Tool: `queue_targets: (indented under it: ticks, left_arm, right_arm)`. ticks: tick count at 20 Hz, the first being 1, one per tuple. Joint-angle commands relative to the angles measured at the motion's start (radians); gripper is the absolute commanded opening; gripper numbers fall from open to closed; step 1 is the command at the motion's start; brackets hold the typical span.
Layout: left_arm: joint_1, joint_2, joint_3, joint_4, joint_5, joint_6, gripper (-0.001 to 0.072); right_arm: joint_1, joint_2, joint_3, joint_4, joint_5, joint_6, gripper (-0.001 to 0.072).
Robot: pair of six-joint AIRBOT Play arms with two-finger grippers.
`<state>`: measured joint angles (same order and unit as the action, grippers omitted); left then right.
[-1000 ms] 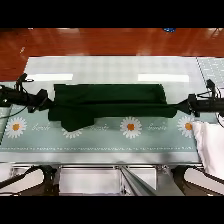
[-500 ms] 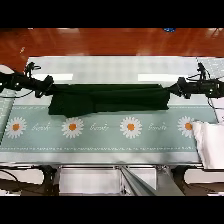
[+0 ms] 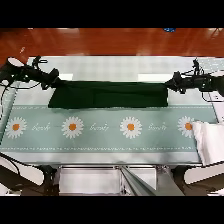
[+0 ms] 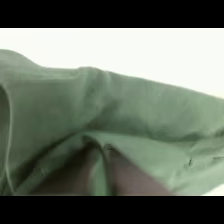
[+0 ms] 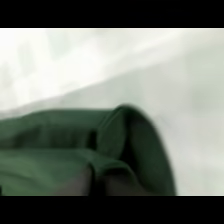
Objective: Fold the shirts.
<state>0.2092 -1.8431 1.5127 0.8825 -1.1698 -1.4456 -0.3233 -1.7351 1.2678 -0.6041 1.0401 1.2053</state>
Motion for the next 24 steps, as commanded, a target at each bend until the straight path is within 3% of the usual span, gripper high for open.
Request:
queue_targets:
  ticks: [1,4,8,13,16,19,24]
  left_arm:
    - [-0.011,-0.015,0.021,0.000,0.017,0.021,0.0504]
    - [0.033,0.044,0.053,0.112,-0.018,-0.087,0.0505]
    - [0.093,0.252,0.032,0.234,-0.001,-0.086,0.0505]
    - [0.005,0.651,-0.320,0.233,0.257,-0.085,0.0505]
    - [-0.091,0.833,-0.558,0.233,0.314,-0.085,0.0505]
    - [-0.164,0.897,-0.684,0.232,0.313,-0.098,0.0505]
    - [-0.210,0.880,-0.701,0.213,0.318,-0.113,0.0505]
  right_arm:
    - [0.000,-0.016,0.016,0.025,-0.035,-0.002,0.0408]
    - [-0.069,0.038,0.071,0.016,0.073,0.012,0.0408]
    - [-0.254,0.177,0.105,-0.139,0.211,0.058,0.0408]
    - [-0.361,0.357,-0.169,-0.199,0.088,0.054,0.0411]
    - [-0.360,0.364,-0.342,-0.092,0.074,-0.031,0.0418]
    - [-0.347,0.353,-0.433,-0.028,0.084,-0.104,0.0418]
    - [-0.277,0.303,-0.444,-0.034,0.077,-0.105,0.0419]
